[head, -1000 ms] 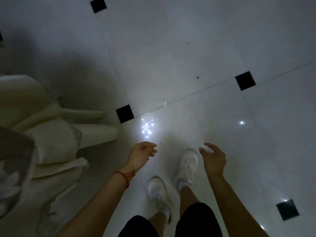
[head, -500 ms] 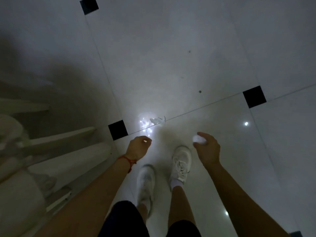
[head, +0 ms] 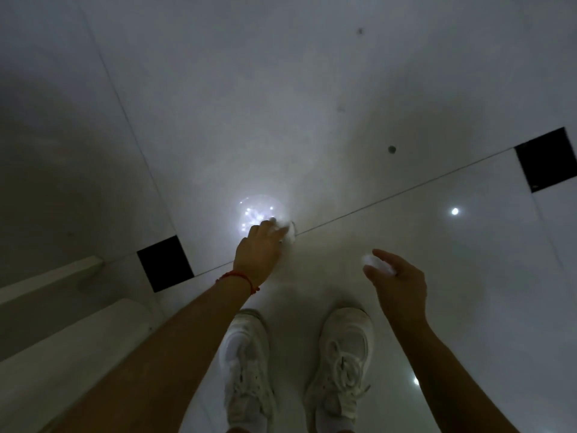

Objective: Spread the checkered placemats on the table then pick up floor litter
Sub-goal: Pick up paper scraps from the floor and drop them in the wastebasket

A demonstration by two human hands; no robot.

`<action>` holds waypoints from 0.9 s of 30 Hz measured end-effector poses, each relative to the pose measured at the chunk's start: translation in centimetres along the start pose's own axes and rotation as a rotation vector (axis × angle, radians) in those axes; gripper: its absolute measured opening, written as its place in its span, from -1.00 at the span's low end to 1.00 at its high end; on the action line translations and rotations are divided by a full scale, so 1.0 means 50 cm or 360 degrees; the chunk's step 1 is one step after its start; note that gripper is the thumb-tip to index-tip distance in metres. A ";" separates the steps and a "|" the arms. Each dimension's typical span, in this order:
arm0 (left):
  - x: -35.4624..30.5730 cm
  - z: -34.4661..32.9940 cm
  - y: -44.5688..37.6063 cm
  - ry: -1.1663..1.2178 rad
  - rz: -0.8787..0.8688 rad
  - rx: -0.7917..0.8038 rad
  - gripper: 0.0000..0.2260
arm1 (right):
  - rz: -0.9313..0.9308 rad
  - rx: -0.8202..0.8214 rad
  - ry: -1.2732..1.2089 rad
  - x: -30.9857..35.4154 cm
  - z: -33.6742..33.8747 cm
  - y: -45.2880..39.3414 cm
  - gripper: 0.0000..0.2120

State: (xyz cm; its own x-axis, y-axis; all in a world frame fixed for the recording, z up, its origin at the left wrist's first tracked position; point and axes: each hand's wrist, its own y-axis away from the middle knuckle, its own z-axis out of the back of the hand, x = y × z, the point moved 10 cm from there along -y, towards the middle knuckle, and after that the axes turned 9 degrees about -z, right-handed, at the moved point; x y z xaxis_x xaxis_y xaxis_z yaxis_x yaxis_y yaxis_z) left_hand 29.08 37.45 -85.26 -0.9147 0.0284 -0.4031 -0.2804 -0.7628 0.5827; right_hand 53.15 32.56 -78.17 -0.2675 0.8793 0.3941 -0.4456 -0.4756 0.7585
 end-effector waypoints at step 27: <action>-0.227 0.655 0.399 0.1553 0.0631 -0.0818 -0.84 | 0.0080 0.0035 -0.0318 0.362 0.279 0.447 -0.69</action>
State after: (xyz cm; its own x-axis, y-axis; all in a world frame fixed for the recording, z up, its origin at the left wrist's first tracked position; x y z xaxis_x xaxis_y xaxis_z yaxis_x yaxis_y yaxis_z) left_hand 24.32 43.06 -45.94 -0.2382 -0.6075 -0.7578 0.3292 -0.7845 0.5255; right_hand 50.28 38.22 -46.84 -0.1133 0.8433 0.5253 -0.4165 -0.5203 0.7455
